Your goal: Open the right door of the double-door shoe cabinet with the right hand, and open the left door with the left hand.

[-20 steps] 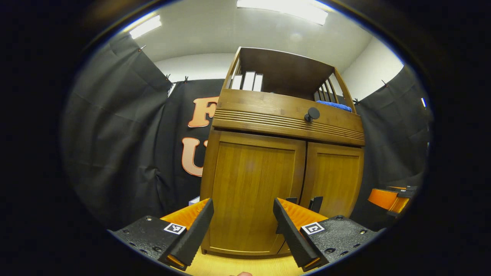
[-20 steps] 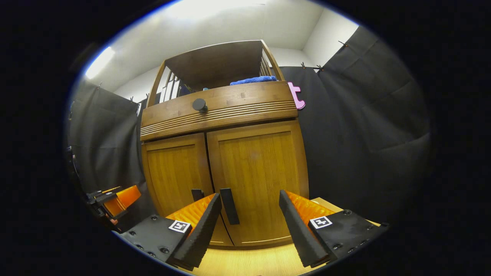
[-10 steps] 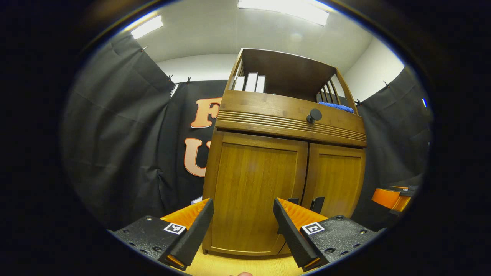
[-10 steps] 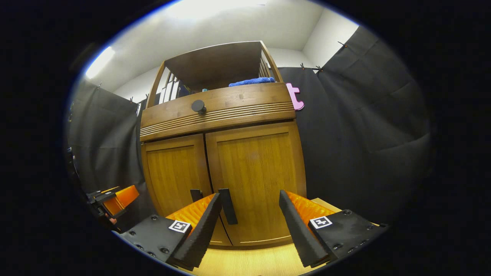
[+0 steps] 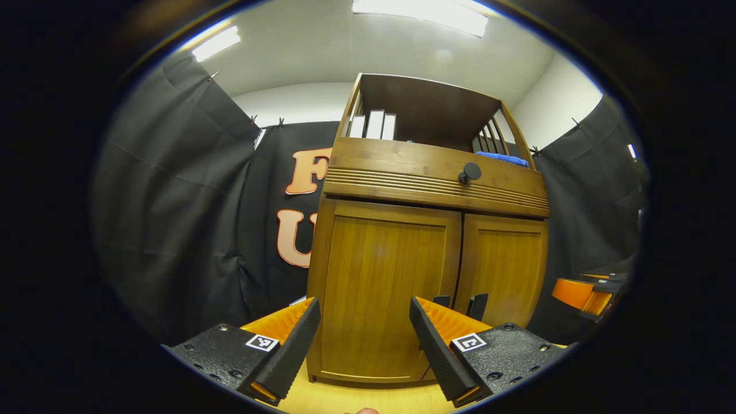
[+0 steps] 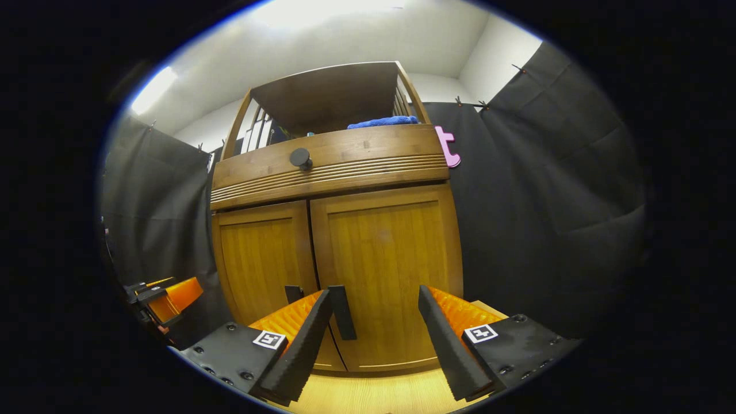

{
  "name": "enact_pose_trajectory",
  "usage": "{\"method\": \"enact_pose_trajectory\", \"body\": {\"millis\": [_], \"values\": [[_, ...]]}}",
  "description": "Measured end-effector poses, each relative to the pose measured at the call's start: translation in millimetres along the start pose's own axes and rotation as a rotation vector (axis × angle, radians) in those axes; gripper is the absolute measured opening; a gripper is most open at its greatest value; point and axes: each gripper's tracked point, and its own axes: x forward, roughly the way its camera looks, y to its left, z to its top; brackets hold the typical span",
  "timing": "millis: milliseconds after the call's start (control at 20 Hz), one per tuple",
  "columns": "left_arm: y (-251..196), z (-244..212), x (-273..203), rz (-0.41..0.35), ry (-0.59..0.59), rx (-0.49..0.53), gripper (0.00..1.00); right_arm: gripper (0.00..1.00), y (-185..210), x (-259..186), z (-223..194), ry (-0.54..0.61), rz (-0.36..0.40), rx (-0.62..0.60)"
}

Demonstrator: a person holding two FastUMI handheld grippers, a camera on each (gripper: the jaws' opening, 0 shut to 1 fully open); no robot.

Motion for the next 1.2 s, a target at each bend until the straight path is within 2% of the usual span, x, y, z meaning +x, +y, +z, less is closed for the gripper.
{"method": "enact_pose_trajectory", "body": {"millis": [50,100,150,200,250,300,400,450,650,700,750,800,1000,1150,1200], "values": [[1,-2,0,0.002,0.005,0.005,0.95,0.97,4,8,-2,0.001,0.01,-0.006],[0,-4,-1,0.003,0.009,0.007,0.91,0.97,7,17,-4,0.0,0.023,-0.011],[0,-6,-2,0.001,0.013,0.008,0.94,0.89,10,26,-9,0.009,0.032,-0.012],[1,-7,-3,0.002,0.017,0.011,0.95,0.89,15,33,-14,0.026,0.045,-0.007],[2,-7,-4,0.005,0.019,0.017,0.95,0.97,20,41,-20,0.04,0.06,0.002],[2,-7,-5,0.008,0.017,0.022,0.91,0.97,24,49,-26,0.056,0.07,0.007],[3,-6,-7,0.01,0.017,0.032,0.94,0.97,30,68,-42,0.087,0.086,-0.001],[3,-6,-7,0.01,0.018,0.037,0.91,0.98,33,80,-53,0.102,0.09,-0.013],[4,-3,-12,0.011,0.011,0.058,0.94,0.98,39,122,-87,0.131,0.057,-0.09],[4,-3,-12,0.011,0.008,0.059,0.91,0.89,36,129,-95,0.135,0.04,-0.105],[3,-3,-12,0.011,0.006,0.06,0.92,0.97,35,134,-101,0.144,0.037,-0.111],[4,-2,-12,0.01,0.006,0.062,0.91,0.89,34,139,-103,0.152,0.043,-0.109],[4,-3,-12,0.013,0.008,0.07,0.92,0.99,31,156,-109,0.165,0.041,-0.104],[4,-4,-11,0.012,0.008,0.073,0.94,0.92,32,158,-112,0.171,0.052,-0.092],[4,-5,-11,0.013,0.008,0.073,0.94,0.98,32,160,-114,0.177,0.048,-0.091]]}}
